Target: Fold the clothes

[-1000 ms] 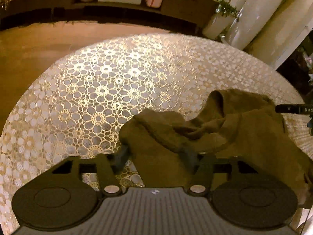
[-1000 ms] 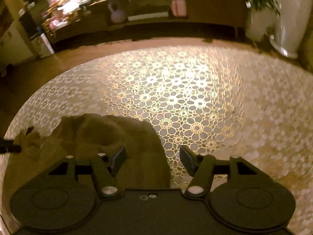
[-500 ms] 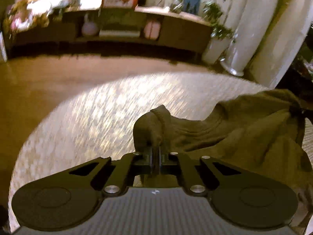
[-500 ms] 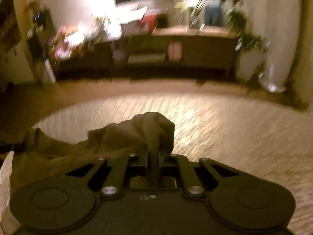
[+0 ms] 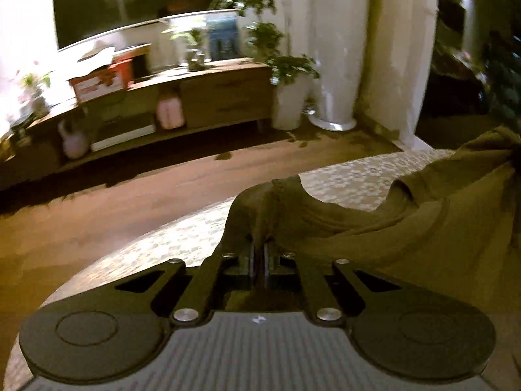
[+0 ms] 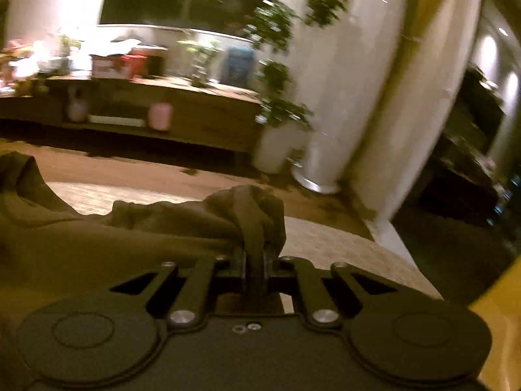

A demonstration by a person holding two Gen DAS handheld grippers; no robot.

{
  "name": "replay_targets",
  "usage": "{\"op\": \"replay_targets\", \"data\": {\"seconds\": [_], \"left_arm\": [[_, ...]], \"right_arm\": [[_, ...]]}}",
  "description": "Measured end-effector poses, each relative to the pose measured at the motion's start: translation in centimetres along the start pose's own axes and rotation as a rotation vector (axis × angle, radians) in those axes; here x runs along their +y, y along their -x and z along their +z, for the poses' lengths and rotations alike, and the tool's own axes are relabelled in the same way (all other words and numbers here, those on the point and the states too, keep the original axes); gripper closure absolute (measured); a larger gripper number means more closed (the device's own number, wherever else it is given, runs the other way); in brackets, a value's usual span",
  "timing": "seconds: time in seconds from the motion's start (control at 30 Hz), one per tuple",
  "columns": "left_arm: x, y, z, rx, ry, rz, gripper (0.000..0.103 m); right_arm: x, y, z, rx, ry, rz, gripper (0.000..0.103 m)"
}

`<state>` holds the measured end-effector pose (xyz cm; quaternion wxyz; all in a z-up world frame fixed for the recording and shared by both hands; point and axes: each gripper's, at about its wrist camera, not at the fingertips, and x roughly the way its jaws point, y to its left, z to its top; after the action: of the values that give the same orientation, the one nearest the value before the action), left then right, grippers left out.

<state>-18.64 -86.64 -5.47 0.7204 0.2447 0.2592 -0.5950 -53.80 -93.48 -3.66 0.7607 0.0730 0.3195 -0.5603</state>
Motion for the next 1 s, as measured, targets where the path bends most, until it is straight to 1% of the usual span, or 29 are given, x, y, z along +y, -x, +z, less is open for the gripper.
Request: {"op": "replay_targets", "data": {"seconds": [0.07,0.1,0.2,0.3,0.4,0.47,0.53,0.57,0.6,0.63,0.67,0.7,0.73,0.77,0.83,0.87,0.93,1.0], "left_arm": [[-2.0,-2.2,0.4,0.012,-0.033,-0.013,0.099],[-3.0,-3.4,0.4,0.021,-0.044,-0.017,0.099],[-5.0,-6.3,0.4,0.052,-0.039,-0.003,0.097],[-5.9,-8.2,0.4,0.107,-0.048,0.002,0.094],[-5.8,-8.3,0.4,0.113,-0.06,0.007,0.094],[-4.9,-8.0,0.7,0.126,-0.041,-0.023,0.093],[-3.5,-7.2,0.9,0.147,0.007,-0.068,0.092],[-2.8,-6.3,0.7,0.149,0.03,-0.09,0.09],[-2.1,-5.4,0.5,0.152,0.052,-0.112,0.087],[-1.5,-4.6,0.1,0.151,0.065,-0.126,0.076],[-0.8,-3.5,-0.6,0.15,0.071,-0.137,0.058],[-0.2,-2.5,-1.4,0.145,0.076,-0.141,0.044],[0.4,-1.5,-2.3,0.132,0.08,-0.141,0.024],[1.0,-0.5,-3.3,0.12,0.083,-0.141,0.021],[2.3,1.1,-5.5,0.14,0.082,-0.146,0.021],[2.8,1.8,-6.7,0.166,0.077,-0.16,0.021],[3.9,2.9,-8.6,0.19,0.067,-0.148,0.021],[4.1,3.9,-10.7,0.213,0.033,-0.137,0.021]], "right_arm": [[-0.8,-1.3,-0.9,0.024,-0.011,-0.04,0.0],[-1.2,-2.1,-1.3,0.039,-0.021,-0.047,0.0],[-2.3,-4.7,-2.5,0.094,-0.06,-0.041,0.0],[-2.3,-7.2,-3.5,0.145,-0.065,-0.027,0.0],[-1.7,-9.4,-4.5,0.186,-0.05,-0.033,0.0],[-1.5,-10.5,-5.1,0.212,-0.039,-0.043,0.0],[-1.0,-11.4,-5.7,0.254,-0.017,-0.05,0.0],[-0.7,-11.9,-6.1,0.276,-0.002,-0.05,0.0],[-0.5,-12.3,-6.4,0.297,0.016,-0.049,0.0],[-0.5,-12.5,-6.9,0.321,0.038,-0.041,0.0],[-0.4,-12.7,-7.3,0.347,0.063,-0.03,0.0],[-0.4,-12.4,-7.7,0.352,0.084,-0.021,0.0],[-0.3,-11.8,-8.1,0.346,0.104,-0.014,0.0],[-0.3,-10.9,-8.2,0.319,0.114,-0.01,0.0],[-0.3,-8.2,-8.5,0.235,0.125,0.002,0.0],[-0.2,-6.6,-8.6,0.196,0.134,0.015,0.0],[-0.1,-3.8,-9.1,0.178,0.146,0.062,0.0],[0.1,-1.0,-9.7,0.171,0.155,0.111,0.0]]}}
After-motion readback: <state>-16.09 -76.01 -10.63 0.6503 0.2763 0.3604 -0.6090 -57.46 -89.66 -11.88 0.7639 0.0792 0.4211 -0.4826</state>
